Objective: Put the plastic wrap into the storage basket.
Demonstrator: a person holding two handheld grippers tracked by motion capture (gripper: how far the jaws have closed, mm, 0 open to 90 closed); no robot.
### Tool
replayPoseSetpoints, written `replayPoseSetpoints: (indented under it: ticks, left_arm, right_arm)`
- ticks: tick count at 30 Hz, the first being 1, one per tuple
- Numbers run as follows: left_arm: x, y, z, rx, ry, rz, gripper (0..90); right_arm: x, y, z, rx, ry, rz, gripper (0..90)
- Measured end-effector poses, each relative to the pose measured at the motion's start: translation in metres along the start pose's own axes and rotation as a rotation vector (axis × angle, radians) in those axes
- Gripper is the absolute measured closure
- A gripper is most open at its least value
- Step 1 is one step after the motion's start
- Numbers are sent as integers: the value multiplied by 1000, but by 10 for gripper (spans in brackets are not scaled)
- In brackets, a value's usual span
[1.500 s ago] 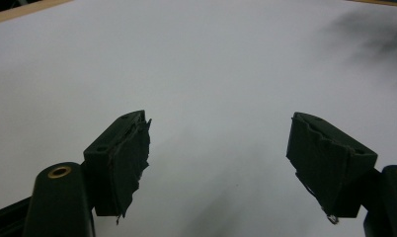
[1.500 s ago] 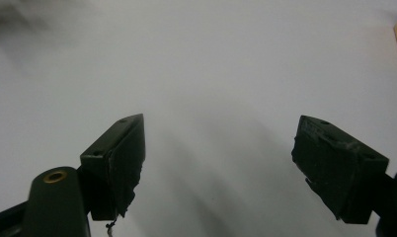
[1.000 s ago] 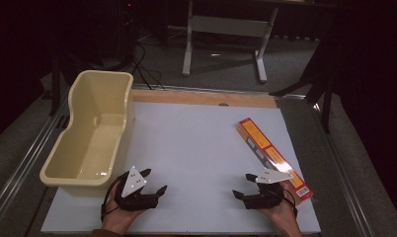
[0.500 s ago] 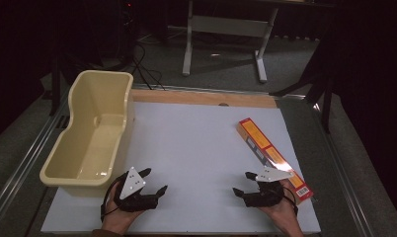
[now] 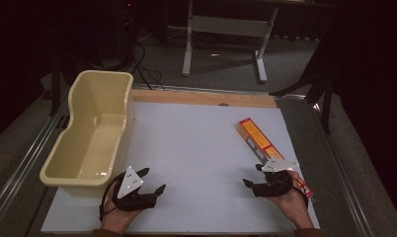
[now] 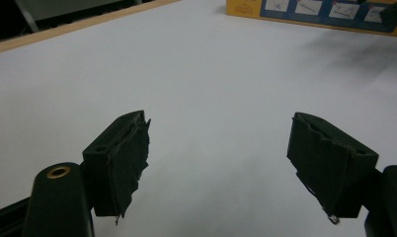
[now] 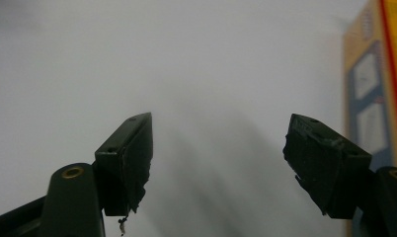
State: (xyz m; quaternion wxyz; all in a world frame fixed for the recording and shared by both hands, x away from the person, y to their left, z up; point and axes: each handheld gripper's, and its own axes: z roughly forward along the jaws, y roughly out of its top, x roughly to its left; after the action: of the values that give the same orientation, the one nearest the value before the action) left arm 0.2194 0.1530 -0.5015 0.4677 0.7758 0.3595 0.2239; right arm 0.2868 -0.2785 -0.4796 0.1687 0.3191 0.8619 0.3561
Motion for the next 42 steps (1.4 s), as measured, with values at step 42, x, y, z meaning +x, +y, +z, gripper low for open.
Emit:
replayPoseSetpoints:
  ticks: [42]
  left_arm:
    - [0,-1,3,22,-17,-11,246]
  right_arm:
    - [-123,25,45,414,-52,194,314]
